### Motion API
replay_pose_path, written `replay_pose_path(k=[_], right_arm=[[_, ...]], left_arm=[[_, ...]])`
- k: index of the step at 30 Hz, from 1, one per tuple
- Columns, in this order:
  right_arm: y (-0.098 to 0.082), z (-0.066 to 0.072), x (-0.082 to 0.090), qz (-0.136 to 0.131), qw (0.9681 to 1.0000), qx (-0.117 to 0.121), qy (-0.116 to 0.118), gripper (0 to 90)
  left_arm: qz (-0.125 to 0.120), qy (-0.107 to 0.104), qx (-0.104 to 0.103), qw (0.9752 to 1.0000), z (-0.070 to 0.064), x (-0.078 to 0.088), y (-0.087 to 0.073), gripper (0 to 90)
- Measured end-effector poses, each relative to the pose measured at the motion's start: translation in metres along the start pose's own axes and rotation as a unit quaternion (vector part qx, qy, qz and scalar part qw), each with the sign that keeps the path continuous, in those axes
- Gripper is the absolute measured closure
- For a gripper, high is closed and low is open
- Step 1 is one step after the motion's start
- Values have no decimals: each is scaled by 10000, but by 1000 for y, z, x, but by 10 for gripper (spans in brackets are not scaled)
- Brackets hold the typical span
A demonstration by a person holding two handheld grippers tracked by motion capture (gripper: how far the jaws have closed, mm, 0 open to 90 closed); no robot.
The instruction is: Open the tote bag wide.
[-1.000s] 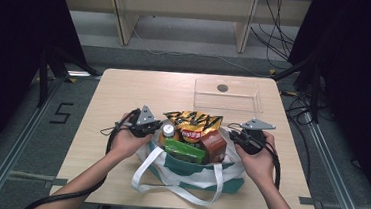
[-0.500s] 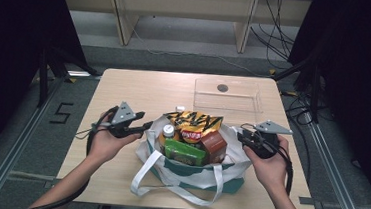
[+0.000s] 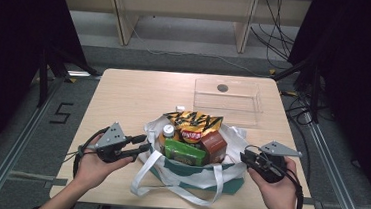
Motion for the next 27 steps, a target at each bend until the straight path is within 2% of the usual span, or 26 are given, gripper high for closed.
replay_pose_path(k=[4,5,6,7,8,9,10,11,14,16,17,18,19,20,21,22,23,24,27], right_arm=[[-1,4,-1,95,9998,65,143,851],[-1,4,-1,95,9998,65,143,851],[-2,4,-4,156,9995,205,192,862],[-2,6,-5,139,9997,-5,186,864],[-3,3,-6,167,9994,260,133,865],[-4,4,-7,179,9994,234,178,864],[-6,4,-7,189,9995,206,161,864],[-7,4,-8,239,9993,220,187,864],[-11,8,-10,326,9991,-5,285,864],[-11,8,-11,345,9990,30,269,864],[-9,5,-11,257,9993,196,203,864],[-10,6,-11,310,9990,181,262,864],[-10,5,-11,292,9992,174,228,864],[-10,5,-11,292,9992,174,228,864],[-11,6,-12,322,9991,172,230,864],[-13,9,-12,350,9990,26,285,864],[-15,10,-12,447,9985,2,322,864],[-16,11,-13,440,9985,20,321,864],[-17,8,-16,438,9984,163,312,864]], left_arm=[[-190,2,54,9998,-1,3,12,684],[-150,61,26,9999,0,2,13,684],[-87,86,-91,9999,1,-2,13,701],[108,97,-179,9997,0,-9,8,707],[176,107,-213,9996,0,-13,4,710],[176,107,-213,9996,0,-13,4,710],[281,58,-214,9994,-1,-20,-2,710],[249,28,-130,9996,-1,-22,-3,708],[116,92,-195,9997,-1,-22,2,708],[130,109,-233,9996,0,-21,3,708],[171,91,-260,9995,-1,-22,4,708],[171,91,-260,9995,-1,-22,4,708],[332,57,-267,9991,-2,-27,-1,708],[332,57,-267,9991,-2,-27,-1,708],[474,3,-226,9986,-3,-32,-8,709],[541,-4,-253,9982,-3,-34,-11,711],[605,4,-230,9979,-3,-36,-14,715],[672,37,-293,9973,-3,-37,-17,718],[743,57,-277,9968,-3,-40,-22,730]])
Point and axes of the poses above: each handheld gripper's, and its own axes: x roughly backward along the jaws, y roughly out of its top, z roughly to its left, the point moved 10 cm from there along -x, roughly forward along the jaws, and after that the axes turned 14 degrees about z, right-handed, at the moved point
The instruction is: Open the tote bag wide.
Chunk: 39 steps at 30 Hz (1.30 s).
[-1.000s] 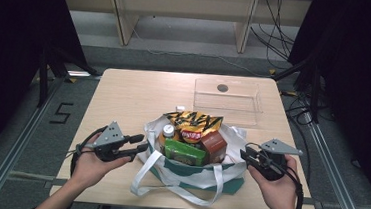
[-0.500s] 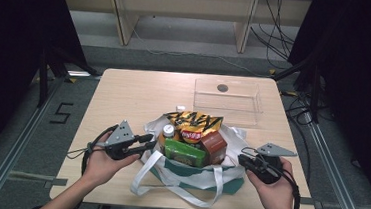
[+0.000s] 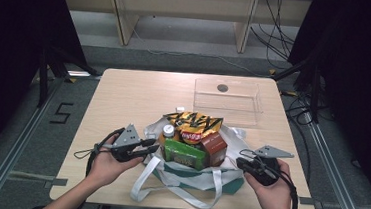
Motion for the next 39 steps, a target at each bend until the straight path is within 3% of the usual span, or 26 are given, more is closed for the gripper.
replay_pose_path(k=[6,8,10,11,15,16,18,20,23,24,25,26,27,28,29,31,34,36,38,39], right_arm=[[-10,-7,-10,306,9994,-161,-18,865],[-15,-8,-14,485,9982,-351,19,865],[-15,-8,-16,474,9980,-423,70,865],[-15,-11,-20,476,9985,-264,44,864],[-18,-9,-20,578,9973,-449,95,858],[-17,-10,-20,557,9974,-440,96,853],[-15,-9,-17,469,9978,-467,95,833],[-8,-13,-14,103,9998,-160,-37,785],[-5,-7,-6,24,9989,-462,66,754],[0,-9,-3,-211,9995,-230,34,728],[1,-9,1,-269,9993,-256,-16,711],[6,-6,6,-496,9984,-271,56,672],[7,-4,9,-522,9977,-427,67,656],[12,-8,13,-655,9972,-345,-67,638],[16,-7,17,-738,9962,-450,-73,620],[21,-8,22,-881,9956,-328,-61,607],[44,-10,35,-1346,9905,-264,-107,568],[54,-9,40,-1452,9890,-240,-148,551],[56,-7,42,-1393,9898,-286,-101,544],[64,-8,44,-1515,9881,-208,-143,541]], left_arm=[[237,38,-21,9997,0,-11,-14,740],[219,29,42,9997,-2,-15,-16,742],[323,22,14,9995,-1,-16,-18,742],[335,-12,53,9994,-2,-18,-20,742],[330,0,26,9995,-2,-20,-21,735],[300,-44,-63,9995,-2,-20,-20,732],[255,-10,-65,9997,-2,-19,-21,728],[111,-6,-37,9999,-3,-15,-18,714],[-9,8,-32,10000,-4,-10,-14,663],[-80,56,-37,9999,-4,-6,-12,643],[-120,93,-61,9999,-3,-4,-11,617],[-271,150,-13,9995,-3,4,-8,575],[-331,179,-27,9993,-2,8,-7,555],[-331,179,-27,9993,-2,8,-7,533],[-423,268,25,9987,2,16,-6,515],[-468,310,62,9984,4,19,-6,499],[-591,345,176,9975,9,26,-8,448],[-648,391,188,9970,12,30,-12,431],[-654,412,265,9967,14,33,-14,425],[-677,371,307,9965,13,33,-15,422]])
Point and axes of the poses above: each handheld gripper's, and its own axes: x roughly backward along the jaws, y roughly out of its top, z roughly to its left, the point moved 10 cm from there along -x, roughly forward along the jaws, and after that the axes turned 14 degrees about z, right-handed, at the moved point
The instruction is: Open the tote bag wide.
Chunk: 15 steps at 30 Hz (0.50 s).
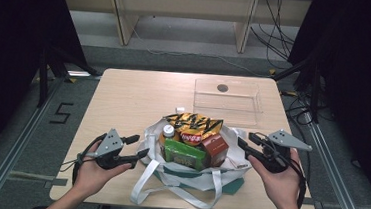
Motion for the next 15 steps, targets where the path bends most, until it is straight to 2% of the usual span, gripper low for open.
replay_pose_path(k=[1,2,3,4,8,11,15], right_arm=[[9,0,-1,49,9999,135,5,551],[11,3,-2,72,10000,50,30,557],[16,4,-3,36,9999,129,73,561],[20,5,-4,42,9999,109,37,564],[36,10,-10,-30,9998,155,133,584],[41,13,-13,-6,9998,147,162,584],[53,14,-23,-133,9995,138,252,582]], left_arm=[[-41,-58,35,10000,0,0,0,413],[-45,-42,75,10000,0,1,0,408],[-57,-27,52,10000,0,1,1,405],[-78,-34,94,9999,-1,1,1,403],[-214,-73,140,9996,-2,1,2,406],[-234,-98,177,9995,-4,0,1,410],[-294,-101,165,9994,-6,0,3,407]])
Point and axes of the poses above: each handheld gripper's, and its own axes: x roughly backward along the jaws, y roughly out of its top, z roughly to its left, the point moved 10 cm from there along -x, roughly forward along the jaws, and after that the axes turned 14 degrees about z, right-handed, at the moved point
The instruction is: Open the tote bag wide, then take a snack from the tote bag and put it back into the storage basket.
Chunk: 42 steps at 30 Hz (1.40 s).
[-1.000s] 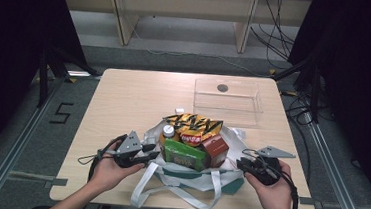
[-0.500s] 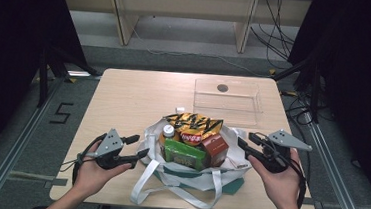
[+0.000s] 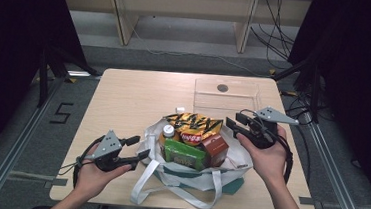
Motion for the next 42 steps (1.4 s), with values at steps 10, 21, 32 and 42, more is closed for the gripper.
replay_pose_path(k=[10,21,32,42], right_arm=[[0,1,-3,118,9998,-170,55,565],[-2,6,-9,182,9994,-227,199,524],[-3,9,-16,535,9963,-367,563,572],[-5,14,-23,789,9930,-323,816,594]], left_arm=[[14,94,17,10000,5,1,-3,407],[4,150,-16,9999,6,1,-3,402],[-1,112,27,9999,4,-2,-3,400],[-11,101,12,9999,5,-2,-3,400]])
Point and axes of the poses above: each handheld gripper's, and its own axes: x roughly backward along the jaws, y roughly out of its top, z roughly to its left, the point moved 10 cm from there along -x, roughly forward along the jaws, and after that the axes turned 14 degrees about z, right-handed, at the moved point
